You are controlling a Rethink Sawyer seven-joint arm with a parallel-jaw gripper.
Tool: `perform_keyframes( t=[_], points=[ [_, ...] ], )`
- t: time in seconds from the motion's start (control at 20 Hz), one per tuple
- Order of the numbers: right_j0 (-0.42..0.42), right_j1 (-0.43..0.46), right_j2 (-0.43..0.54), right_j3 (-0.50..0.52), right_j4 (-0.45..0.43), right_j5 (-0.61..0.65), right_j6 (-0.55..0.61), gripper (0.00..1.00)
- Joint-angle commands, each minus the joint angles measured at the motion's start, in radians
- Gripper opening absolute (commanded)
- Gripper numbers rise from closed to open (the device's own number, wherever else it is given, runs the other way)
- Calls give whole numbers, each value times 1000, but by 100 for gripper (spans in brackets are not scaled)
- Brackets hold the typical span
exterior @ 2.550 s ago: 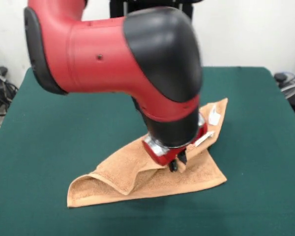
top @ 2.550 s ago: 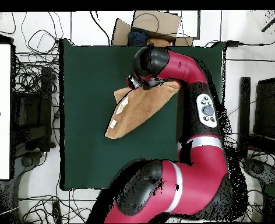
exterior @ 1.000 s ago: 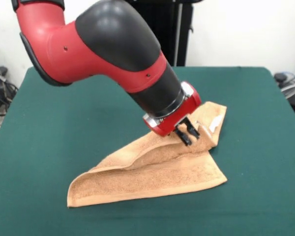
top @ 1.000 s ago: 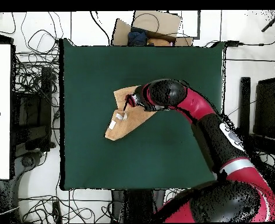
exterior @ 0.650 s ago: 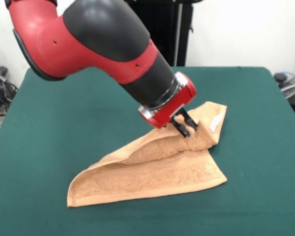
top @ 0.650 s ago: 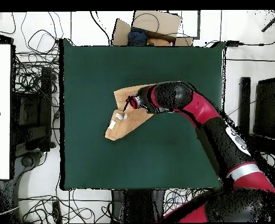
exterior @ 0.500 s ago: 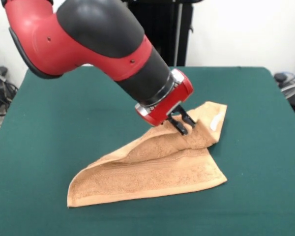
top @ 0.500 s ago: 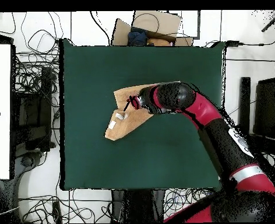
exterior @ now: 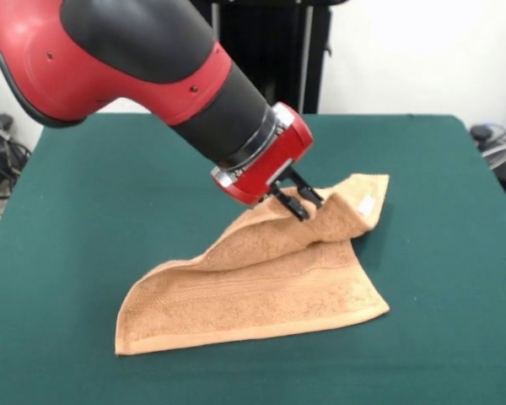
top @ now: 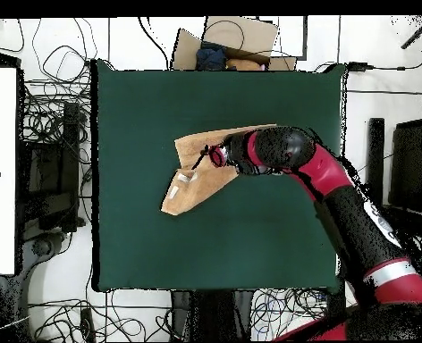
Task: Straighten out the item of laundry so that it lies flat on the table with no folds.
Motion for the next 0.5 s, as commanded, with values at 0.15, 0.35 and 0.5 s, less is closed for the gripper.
perform_keyframes(
  t=[0.15,0.35,0.5],
  points=[
    [-48,43,102,88,-38,142,-159,0],
    [-75,39,116,102,-45,158,-155,0],
    [-102,28,126,113,-58,182,-172,0]
  ],
)
